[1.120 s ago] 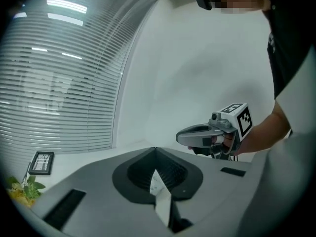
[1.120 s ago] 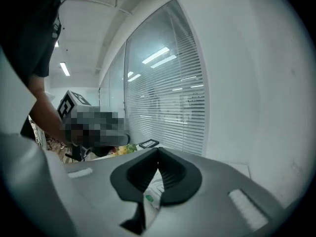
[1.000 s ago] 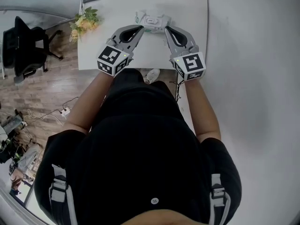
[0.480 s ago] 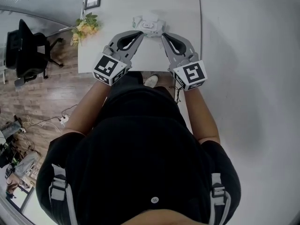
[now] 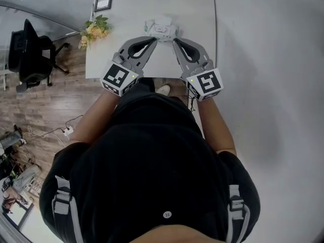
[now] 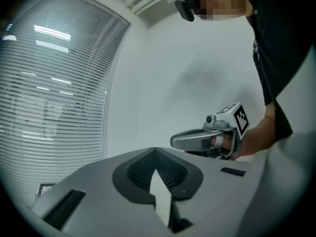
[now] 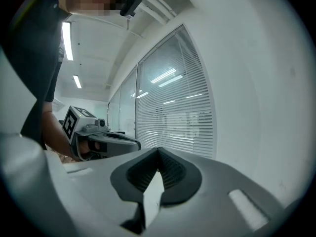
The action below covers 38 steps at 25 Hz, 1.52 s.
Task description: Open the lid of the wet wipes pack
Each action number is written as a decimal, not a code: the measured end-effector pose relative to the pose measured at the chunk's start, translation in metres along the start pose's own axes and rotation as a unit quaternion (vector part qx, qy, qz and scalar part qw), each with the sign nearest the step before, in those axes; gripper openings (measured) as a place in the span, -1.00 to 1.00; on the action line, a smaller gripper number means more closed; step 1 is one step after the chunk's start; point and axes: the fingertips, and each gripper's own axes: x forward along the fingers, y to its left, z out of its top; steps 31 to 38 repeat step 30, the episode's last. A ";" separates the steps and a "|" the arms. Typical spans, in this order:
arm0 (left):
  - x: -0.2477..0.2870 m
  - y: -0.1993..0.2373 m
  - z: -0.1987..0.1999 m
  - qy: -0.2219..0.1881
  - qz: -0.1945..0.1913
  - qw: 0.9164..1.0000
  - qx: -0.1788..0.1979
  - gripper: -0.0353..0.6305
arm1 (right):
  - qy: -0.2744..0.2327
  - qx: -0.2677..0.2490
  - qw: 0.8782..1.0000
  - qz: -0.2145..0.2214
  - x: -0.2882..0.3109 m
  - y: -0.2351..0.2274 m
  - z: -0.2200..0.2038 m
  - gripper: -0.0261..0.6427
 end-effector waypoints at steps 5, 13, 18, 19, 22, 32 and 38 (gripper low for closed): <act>-0.002 -0.004 0.011 -0.015 -0.001 1.000 0.000 -0.87 | -0.014 0.014 1.000 0.003 -0.001 0.002 0.008 -0.89; -0.008 -0.004 0.018 -0.025 0.002 1.000 -0.002 -0.87 | -0.024 0.005 1.000 0.014 -0.011 0.010 0.016 -0.89; -0.010 -0.005 0.020 -0.025 0.001 1.000 -0.003 -0.87 | -0.025 0.003 1.000 0.015 -0.013 0.012 0.022 -0.89; -0.011 -0.005 0.021 -0.025 0.001 1.000 -0.004 -0.87 | -0.025 0.002 1.000 0.015 -0.013 0.013 0.023 -0.89; -0.012 -0.006 0.023 -0.026 0.001 1.000 -0.004 -0.87 | -0.024 -0.002 1.000 0.017 -0.014 0.015 0.026 -0.89; -0.010 -0.011 0.024 -0.027 0.001 1.000 -0.002 -0.87 | -0.024 -0.006 1.000 0.019 -0.019 0.014 0.027 -0.89; -0.010 -0.011 0.024 -0.027 0.001 1.000 -0.002 -0.87 | -0.024 -0.006 1.000 0.019 -0.019 0.014 0.027 -0.89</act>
